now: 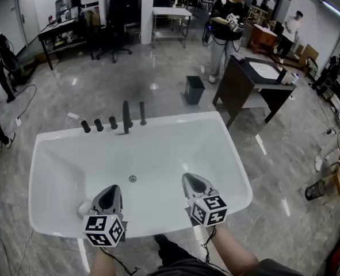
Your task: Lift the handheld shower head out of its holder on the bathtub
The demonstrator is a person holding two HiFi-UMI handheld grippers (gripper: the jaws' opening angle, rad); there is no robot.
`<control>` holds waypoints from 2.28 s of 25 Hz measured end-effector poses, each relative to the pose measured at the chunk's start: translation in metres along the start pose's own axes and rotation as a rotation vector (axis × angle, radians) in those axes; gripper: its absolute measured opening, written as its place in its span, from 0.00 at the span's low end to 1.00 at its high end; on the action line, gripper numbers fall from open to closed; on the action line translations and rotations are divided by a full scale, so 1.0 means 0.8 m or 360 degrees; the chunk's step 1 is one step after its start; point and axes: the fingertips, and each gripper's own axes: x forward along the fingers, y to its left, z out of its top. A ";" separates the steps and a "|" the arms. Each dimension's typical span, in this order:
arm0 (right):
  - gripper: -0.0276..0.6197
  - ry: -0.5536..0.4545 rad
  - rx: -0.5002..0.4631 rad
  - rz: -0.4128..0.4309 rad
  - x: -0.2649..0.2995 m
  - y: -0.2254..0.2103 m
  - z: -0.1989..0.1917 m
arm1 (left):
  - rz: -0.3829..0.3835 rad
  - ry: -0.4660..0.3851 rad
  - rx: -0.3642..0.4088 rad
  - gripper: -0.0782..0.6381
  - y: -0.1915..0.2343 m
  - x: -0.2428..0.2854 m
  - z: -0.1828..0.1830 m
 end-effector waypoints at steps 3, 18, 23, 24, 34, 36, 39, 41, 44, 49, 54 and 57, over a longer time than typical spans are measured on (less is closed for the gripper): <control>0.09 0.0014 0.0022 0.0031 0.036 -0.012 0.009 | 0.0014 0.0005 -0.0001 0.13 0.010 0.029 0.013; 0.09 0.0031 -0.0081 -0.0002 0.136 0.008 0.035 | -0.0033 -0.0008 -0.0046 0.13 0.086 0.088 0.047; 0.09 0.0045 0.0006 -0.0112 0.153 0.014 0.025 | -0.0104 0.0016 -0.0044 0.13 0.124 0.108 0.047; 0.09 0.0050 0.0009 -0.0131 0.157 0.014 0.024 | -0.0115 0.0018 -0.0048 0.13 0.131 0.114 0.048; 0.09 0.0030 0.0018 -0.0200 0.221 0.000 0.046 | -0.0199 0.0017 -0.0029 0.13 0.162 0.164 0.066; 0.09 0.0039 0.0012 -0.0185 0.238 -0.007 0.045 | -0.0191 0.0015 -0.0043 0.13 0.165 0.174 0.067; 0.09 0.0069 -0.0010 -0.0163 0.270 -0.021 0.038 | -0.0169 0.0019 -0.0042 0.13 0.167 0.193 0.067; 0.09 0.0088 -0.0027 -0.0147 0.293 -0.034 0.033 | -0.0157 0.0024 -0.0050 0.13 0.167 0.208 0.064; 0.09 0.0076 -0.0065 -0.0123 0.328 -0.054 0.033 | -0.0146 0.0033 -0.0045 0.13 0.165 0.239 0.056; 0.09 0.0013 -0.0086 -0.0070 0.376 -0.072 0.042 | -0.0129 0.0050 -0.0059 0.13 0.169 0.287 0.043; 0.23 0.0048 -0.0087 -0.0024 0.428 -0.085 0.027 | -0.0124 0.0059 -0.0035 0.13 0.175 0.324 0.033; 0.27 0.0074 -0.0082 -0.0012 0.455 -0.091 0.020 | -0.0117 0.0064 -0.0026 0.13 0.180 0.344 0.029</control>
